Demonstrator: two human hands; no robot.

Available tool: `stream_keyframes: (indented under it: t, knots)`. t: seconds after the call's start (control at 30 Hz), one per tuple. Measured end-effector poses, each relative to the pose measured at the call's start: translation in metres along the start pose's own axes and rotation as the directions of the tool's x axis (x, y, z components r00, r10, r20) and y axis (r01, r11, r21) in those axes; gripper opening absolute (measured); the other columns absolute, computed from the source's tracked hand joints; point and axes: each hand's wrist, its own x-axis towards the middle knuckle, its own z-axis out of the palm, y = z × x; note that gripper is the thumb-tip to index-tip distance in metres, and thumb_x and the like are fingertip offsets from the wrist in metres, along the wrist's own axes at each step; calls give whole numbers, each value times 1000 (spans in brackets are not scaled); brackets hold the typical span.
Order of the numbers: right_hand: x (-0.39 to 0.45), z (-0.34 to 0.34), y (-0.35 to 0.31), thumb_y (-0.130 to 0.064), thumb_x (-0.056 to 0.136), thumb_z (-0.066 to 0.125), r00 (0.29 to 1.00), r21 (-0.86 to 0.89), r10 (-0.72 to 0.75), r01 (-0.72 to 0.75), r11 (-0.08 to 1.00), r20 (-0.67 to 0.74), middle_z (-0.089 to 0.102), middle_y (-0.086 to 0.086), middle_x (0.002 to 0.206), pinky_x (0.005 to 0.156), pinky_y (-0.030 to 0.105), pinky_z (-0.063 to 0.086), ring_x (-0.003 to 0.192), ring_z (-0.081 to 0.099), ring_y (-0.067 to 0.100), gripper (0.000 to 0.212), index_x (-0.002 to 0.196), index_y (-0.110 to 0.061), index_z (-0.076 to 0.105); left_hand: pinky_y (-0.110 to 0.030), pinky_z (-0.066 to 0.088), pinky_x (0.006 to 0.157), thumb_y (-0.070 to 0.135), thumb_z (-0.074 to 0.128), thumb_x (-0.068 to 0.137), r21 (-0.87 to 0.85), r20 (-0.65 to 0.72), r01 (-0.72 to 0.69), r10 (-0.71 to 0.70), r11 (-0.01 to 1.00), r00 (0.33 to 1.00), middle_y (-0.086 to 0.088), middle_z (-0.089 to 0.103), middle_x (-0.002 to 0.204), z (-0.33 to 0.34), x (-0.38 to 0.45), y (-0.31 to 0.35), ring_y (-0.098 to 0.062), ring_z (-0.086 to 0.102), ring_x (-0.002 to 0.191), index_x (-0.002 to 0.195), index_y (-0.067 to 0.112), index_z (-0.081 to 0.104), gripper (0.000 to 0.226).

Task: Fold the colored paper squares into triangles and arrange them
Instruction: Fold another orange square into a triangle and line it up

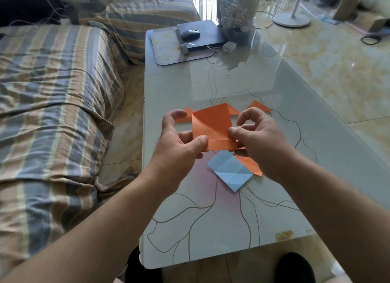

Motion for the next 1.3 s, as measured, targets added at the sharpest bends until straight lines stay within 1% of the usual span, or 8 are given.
stream_keyframes:
  t: [0.1, 0.3, 0.5, 0.63, 0.77, 0.93, 1.13, 1.3]
  knots:
    - [-2, -8, -5, -3, 101, 61, 985, -13, -15, 17, 1000, 174, 63, 3, 71, 73, 41, 51, 64, 63, 19, 23, 85, -20, 61, -28, 53, 68, 1, 63, 98, -178, 25, 80, -77, 981, 997, -1, 71, 81, -1, 5, 2, -14, 64, 72, 108, 20, 67, 22]
    - [-6, -20, -11, 5, 98, 56, 933, -72, 50, -26, 997, 356, 74, 4, 81, 77, 33, 53, 81, 71, 17, 38, 91, -21, 82, -29, 59, 70, -4, 46, 101, -280, 67, 164, -151, 946, 986, -5, 74, 84, -5, 10, 6, -15, 65, 74, 89, 13, 80, 40]
    - [-4, -14, -5, 7, 82, 79, 958, 14, -169, 170, 985, 233, 70, -2, 75, 76, 29, 52, 74, 61, 16, 27, 90, -19, 80, -36, 65, 81, -24, 28, 85, -336, 203, 218, -155, 916, 967, -23, 75, 96, -17, 12, 12, -31, 74, 85, 95, 3, 79, 58]
    - [-2, -16, -5, 0, 83, 81, 963, 30, -197, 195, 980, 183, 74, 1, 78, 73, 33, 52, 75, 64, 22, 18, 92, -15, 78, -39, 61, 93, -25, 45, 93, -223, 260, 110, -50, 969, 964, -21, 77, 105, -22, 9, 7, -31, 75, 100, 107, 8, 77, 48]
    - [-2, -14, -3, -4, 87, 79, 961, 17, -150, 150, 988, 230, 75, 6, 86, 76, 41, 54, 75, 70, 21, 15, 93, -18, 76, -41, 60, 96, -6, 63, 95, -126, 183, 6, 17, 992, 983, -19, 78, 101, -19, 7, 4, -31, 75, 99, 107, 12, 77, 26]
    - [-1, -7, 3, -4, 83, 83, 945, 11, -236, 240, 971, 228, 74, 3, 86, 71, 31, 54, 72, 66, 28, 22, 89, -24, 79, -46, 59, 97, 0, 67, 95, -98, 142, -14, 28, 995, 989, -17, 78, 99, -13, 5, 4, -33, 76, 98, 109, 12, 77, 21]
    - [1, -6, 3, -2, 83, 83, 947, -6, -268, 273, 962, 175, 75, 0, 83, 79, 45, 59, 73, 69, 35, 17, 90, -17, 78, -29, 61, 86, -4, 72, 91, -3, 97, -155, 155, 988, 983, -10, 79, 95, -13, 5, 3, -26, 76, 92, 104, 12, 75, 21]
    - [-1, -6, 2, -1, 82, 84, 947, -22, -284, 290, 957, 149, 75, 6, 85, 82, 54, 59, 79, 70, 43, 15, 88, -14, 79, -33, 61, 88, -1, 77, 86, 15, 73, -212, 211, 977, 975, -8, 79, 94, -13, 7, 1, -26, 76, 94, 96, 12, 76, 17]
